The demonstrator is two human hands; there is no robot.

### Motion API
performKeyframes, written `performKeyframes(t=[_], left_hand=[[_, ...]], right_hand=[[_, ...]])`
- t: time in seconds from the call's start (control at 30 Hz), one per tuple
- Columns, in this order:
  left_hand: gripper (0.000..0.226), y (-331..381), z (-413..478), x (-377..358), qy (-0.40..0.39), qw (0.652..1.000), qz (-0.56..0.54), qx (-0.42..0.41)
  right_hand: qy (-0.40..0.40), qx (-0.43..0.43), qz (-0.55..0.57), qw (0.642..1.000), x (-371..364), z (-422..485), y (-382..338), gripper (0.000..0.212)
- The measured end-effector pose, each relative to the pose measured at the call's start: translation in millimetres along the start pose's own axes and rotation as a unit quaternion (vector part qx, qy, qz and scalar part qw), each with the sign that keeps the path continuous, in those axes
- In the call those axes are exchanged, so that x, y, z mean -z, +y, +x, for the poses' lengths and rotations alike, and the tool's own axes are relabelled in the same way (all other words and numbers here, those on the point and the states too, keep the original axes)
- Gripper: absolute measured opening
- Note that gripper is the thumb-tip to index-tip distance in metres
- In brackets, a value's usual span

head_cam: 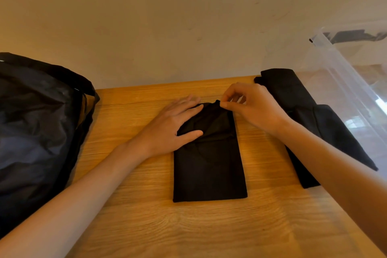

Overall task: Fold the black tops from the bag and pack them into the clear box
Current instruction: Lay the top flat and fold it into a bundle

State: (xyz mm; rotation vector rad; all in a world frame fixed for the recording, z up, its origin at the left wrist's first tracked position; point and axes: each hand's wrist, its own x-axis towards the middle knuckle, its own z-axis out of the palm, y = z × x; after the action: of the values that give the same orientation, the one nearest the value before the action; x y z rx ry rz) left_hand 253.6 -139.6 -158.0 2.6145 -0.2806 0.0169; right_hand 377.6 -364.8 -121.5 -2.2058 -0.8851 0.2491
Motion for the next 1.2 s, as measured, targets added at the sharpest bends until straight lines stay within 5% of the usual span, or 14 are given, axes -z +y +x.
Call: performKeyframes(t=[0.13,0.3,0.37,0.5,0.73,0.83,1.03,1.2], left_hand=[[0.060,2,-2,0,0.020,0.999,0.006,-0.024],[0.063,2,-17,3,-0.054,0.991,0.101,-0.070],[0.063,3,-24,5,-0.051,0.993,0.085,-0.056],[0.055,8,-29,7,0.005,0.992,0.090,-0.083],[0.052,12,-30,-5,-0.042,0.985,0.109,-0.126],[0.051,10,-28,1,-0.053,0.986,0.104,-0.118],[0.064,9,-28,7,-0.067,0.992,0.066,-0.080],[0.047,8,-32,-5,0.003,0.988,0.080,-0.134]], right_hand=[[-0.015,0.008,-0.029,0.999,1,-2,-2,0.024],[-0.059,0.144,-0.152,0.976,3,-30,-8,0.039],[-0.045,0.125,-0.184,0.974,-2,-46,-8,0.041],[0.109,0.014,-0.100,0.989,-15,-66,-16,0.022],[0.118,-0.208,0.053,0.969,-34,-66,-29,0.030],[0.139,-0.228,0.116,0.957,-34,-64,-30,0.043],[0.125,-0.225,0.050,0.965,-35,-68,-32,0.023],[0.107,-0.221,0.010,0.969,-35,-67,-30,0.018]])
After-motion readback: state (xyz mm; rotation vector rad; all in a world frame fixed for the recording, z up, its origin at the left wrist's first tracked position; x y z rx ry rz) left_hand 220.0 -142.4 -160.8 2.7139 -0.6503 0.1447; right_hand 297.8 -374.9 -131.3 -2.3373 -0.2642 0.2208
